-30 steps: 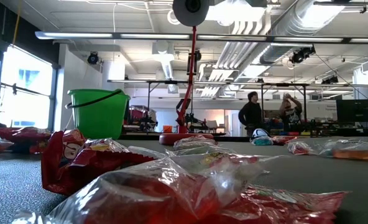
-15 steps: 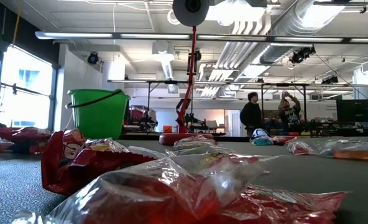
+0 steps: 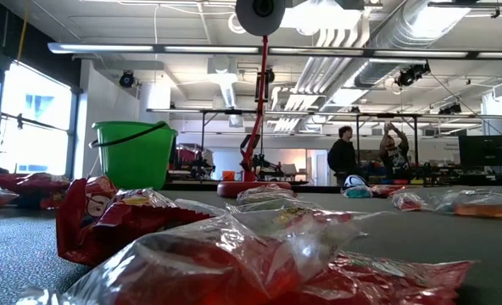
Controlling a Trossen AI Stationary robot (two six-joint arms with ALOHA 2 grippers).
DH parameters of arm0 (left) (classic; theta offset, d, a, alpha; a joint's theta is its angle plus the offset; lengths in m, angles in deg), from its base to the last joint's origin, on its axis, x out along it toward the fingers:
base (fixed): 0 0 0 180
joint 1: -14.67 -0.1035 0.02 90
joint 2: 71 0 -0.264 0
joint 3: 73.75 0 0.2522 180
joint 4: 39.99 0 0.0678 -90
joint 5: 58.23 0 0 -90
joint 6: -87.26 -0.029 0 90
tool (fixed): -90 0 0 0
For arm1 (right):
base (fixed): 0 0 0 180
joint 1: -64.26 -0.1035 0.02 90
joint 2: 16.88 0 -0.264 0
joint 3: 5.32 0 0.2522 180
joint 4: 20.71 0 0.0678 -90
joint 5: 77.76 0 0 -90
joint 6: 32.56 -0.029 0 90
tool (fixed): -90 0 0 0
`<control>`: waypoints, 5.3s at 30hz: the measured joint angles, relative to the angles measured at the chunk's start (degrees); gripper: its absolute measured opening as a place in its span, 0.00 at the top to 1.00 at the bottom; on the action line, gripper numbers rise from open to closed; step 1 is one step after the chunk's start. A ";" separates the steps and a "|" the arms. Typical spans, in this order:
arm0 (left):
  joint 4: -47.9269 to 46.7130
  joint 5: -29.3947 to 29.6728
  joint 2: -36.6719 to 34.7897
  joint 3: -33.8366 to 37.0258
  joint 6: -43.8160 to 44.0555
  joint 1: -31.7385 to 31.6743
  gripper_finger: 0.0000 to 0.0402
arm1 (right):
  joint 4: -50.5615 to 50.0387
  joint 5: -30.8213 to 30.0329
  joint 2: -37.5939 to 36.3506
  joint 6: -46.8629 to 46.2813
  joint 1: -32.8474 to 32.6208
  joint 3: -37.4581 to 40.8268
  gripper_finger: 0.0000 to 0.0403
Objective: Sort candy
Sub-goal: Put the orange gummy into the green bucket
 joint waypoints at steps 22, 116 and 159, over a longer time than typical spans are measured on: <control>9.45 -6.76 2.29 0.00 -2.20 0.01 0.74 | -24.47 -28.35 -10.77 27.82 11.78 0.06 0.70; 19.89 8.21 7.13 0.00 -4.59 0.00 0.74 | 14.31 -2.31 -9.90 45.56 50.77 39.75 0.98; 37.64 -3.19 16.85 -0.05 -5.53 -0.02 0.74 | 45.22 -28.08 -8.72 101.85 55.35 -7.48 1.00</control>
